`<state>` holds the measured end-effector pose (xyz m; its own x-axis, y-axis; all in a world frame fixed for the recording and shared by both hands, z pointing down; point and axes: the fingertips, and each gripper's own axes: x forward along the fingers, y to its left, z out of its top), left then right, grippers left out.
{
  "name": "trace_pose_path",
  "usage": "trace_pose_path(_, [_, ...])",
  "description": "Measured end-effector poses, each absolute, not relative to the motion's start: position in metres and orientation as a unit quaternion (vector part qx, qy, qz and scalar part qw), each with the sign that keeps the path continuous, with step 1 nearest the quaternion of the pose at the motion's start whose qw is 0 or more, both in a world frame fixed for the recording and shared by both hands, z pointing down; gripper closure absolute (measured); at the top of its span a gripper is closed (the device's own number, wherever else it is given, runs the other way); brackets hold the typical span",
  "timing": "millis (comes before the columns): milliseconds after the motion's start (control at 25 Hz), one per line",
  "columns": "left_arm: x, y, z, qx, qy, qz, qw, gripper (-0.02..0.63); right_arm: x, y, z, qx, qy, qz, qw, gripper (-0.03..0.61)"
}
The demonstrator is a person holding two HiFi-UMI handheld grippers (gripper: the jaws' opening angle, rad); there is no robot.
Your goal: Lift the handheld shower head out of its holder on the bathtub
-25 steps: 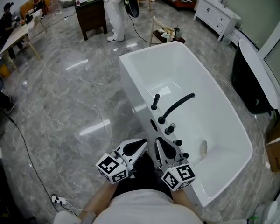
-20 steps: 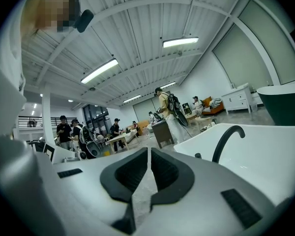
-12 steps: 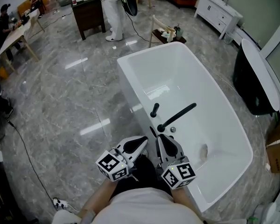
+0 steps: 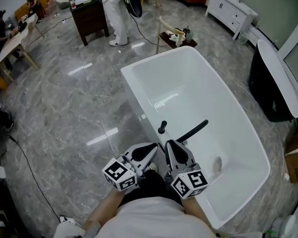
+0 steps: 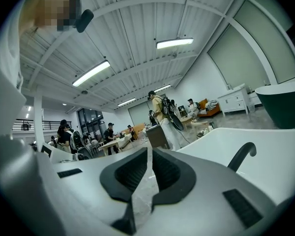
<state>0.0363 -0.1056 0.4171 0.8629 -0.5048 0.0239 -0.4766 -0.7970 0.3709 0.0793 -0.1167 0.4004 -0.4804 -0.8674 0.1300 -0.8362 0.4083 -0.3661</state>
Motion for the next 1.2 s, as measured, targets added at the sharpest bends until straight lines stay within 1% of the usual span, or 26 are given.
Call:
trace_pose_path(120, [0.040,-0.123,0.421,0.947,-0.261,-0.034,0.186,0.594,0.087,-0.135,0.399,-0.517,0.834,-0.186,0.050,0.551])
trace_pose_path(160, [0.041,-0.130,0.421,0.947,-0.262,-0.033,0.185,0.594,0.089,-0.141,0.399,-0.519,0.833,-0.185,0.052,0.525])
trace_pose_path(200, [0.042,-0.136,0.422,0.946,-0.263,-0.031,0.185,0.594,0.090,-0.147,0.400,-0.521,0.831,-0.188,0.053,0.466])
trace_pose_path(240, [0.043,-0.143,0.422,0.946,-0.264,-0.030,0.185,0.594,0.092,-0.154,0.401,-0.523,0.829,-0.192,0.053,0.426])
trace_pose_path(320, [0.046,-0.156,0.423,0.945,-0.267,-0.028,0.186,0.594,0.094,-0.165,0.405,-0.529,0.823,-0.199,0.053,0.402])
trace_pose_path(640, [0.052,-0.195,0.420,0.944,-0.269,-0.034,0.186,0.594,0.096,-0.199,0.406,-0.545,0.816,-0.185,0.049,0.397])
trace_pose_path(1200, [0.054,-0.224,0.439,0.950,-0.236,-0.009,0.203,0.594,0.099,-0.213,0.435,-0.594,0.774,-0.218,0.025,0.397])
